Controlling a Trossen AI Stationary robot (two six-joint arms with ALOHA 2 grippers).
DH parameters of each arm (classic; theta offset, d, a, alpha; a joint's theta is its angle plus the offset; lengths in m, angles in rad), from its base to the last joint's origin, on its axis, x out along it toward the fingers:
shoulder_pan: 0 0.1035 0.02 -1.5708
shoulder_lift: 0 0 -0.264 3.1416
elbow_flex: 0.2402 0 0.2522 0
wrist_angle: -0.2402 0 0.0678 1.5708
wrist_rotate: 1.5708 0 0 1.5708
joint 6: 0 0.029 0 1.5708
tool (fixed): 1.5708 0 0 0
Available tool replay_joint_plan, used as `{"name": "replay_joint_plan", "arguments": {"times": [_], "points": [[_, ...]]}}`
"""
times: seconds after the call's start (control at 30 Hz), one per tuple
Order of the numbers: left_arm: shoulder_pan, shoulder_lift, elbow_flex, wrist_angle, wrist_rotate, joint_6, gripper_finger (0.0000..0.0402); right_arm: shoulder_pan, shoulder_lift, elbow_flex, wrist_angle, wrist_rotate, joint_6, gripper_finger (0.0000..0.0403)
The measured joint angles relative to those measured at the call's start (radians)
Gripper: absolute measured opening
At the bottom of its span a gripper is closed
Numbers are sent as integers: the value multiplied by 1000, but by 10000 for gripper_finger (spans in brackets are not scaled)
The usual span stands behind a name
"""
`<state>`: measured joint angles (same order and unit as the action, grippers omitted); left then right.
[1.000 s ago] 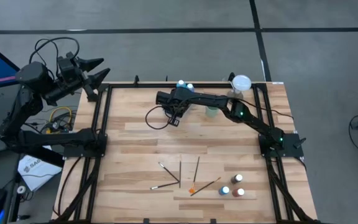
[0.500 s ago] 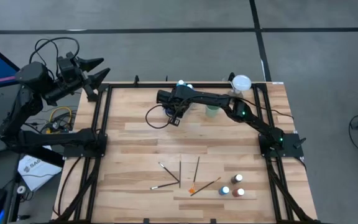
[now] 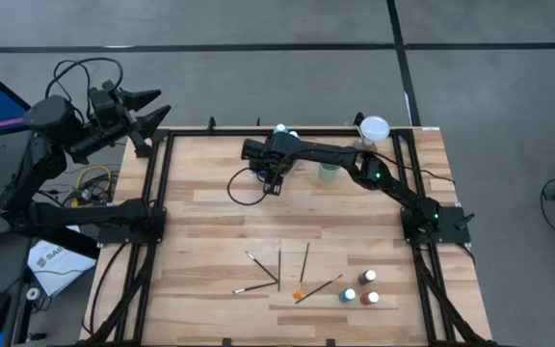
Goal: Pick & Place Paint Supplies
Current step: Adjust the small blue paint bottle in the transparent bin
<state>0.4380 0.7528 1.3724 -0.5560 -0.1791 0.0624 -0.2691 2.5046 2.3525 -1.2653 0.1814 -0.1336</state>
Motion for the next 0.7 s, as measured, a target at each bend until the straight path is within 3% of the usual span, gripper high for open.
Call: {"name": "replay_joint_plan", "arguments": {"times": [0.5,0.7], "points": [[0,0,0,0,0,3,214,-4,-3,-128,119,62,-150,172],[0,0,0,0,-9,4,214,0,-2,-131,124,64,-168,129]]}}
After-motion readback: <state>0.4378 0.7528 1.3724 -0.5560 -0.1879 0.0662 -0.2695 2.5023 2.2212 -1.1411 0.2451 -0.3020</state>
